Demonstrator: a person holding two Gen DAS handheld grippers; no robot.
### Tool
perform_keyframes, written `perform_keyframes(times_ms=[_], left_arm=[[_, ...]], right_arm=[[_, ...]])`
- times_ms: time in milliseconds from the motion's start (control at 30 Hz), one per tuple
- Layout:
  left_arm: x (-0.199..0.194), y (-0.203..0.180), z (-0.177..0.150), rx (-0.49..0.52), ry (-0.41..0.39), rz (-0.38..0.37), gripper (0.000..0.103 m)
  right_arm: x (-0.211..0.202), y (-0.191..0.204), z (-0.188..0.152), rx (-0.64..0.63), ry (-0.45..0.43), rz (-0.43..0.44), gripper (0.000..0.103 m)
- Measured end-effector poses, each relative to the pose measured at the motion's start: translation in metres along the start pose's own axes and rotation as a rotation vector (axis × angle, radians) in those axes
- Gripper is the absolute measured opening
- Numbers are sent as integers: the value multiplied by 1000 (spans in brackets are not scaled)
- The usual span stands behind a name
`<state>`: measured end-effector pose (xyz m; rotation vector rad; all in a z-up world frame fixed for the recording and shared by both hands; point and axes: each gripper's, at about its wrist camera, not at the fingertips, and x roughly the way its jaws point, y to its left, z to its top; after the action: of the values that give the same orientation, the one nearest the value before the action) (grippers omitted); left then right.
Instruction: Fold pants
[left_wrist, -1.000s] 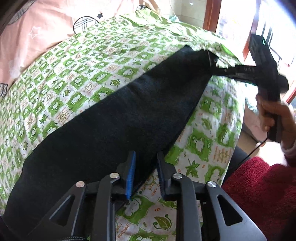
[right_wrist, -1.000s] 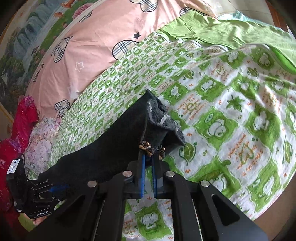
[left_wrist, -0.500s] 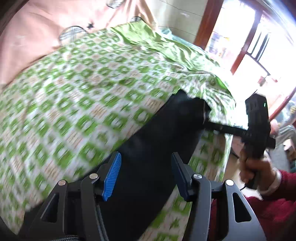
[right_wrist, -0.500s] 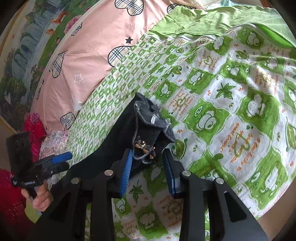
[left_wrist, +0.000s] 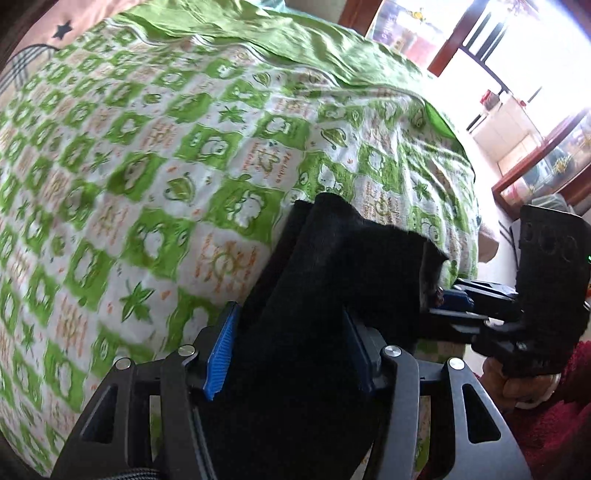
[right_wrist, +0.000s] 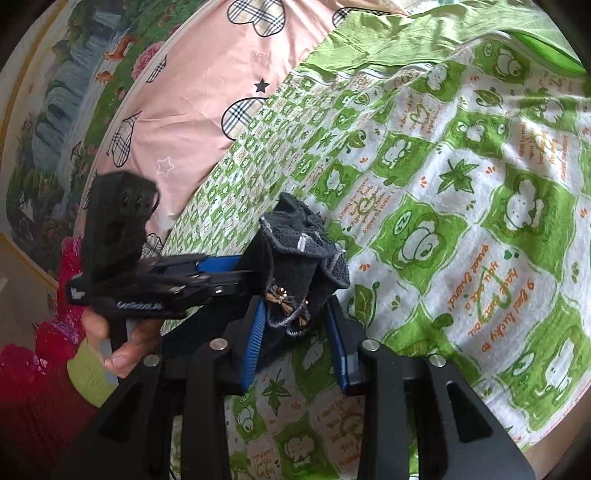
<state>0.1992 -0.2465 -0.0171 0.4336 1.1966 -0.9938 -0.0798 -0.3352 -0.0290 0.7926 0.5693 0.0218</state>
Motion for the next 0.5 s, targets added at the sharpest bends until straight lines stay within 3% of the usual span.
perform_keyframes(times_ms=[33, 100, 167, 233, 500], left_arm=[[4, -1, 2, 3, 7, 4, 56], [9, -2, 7, 2, 23, 6, 53], [8, -5, 14, -3, 10, -7, 30], [6, -9, 17, -6, 1, -13, 21], [-1, -16, 15, -44, -45, 24, 18]], right_arm=[[1, -4, 0, 7, 1, 5, 14], [-1, -12, 0, 39, -11, 50, 11], [-4, -15, 0, 45, -23, 73, 11], [-5, -16, 0, 39, -24, 86, 11], [-6, -18, 5, 44, 5, 151, 10]])
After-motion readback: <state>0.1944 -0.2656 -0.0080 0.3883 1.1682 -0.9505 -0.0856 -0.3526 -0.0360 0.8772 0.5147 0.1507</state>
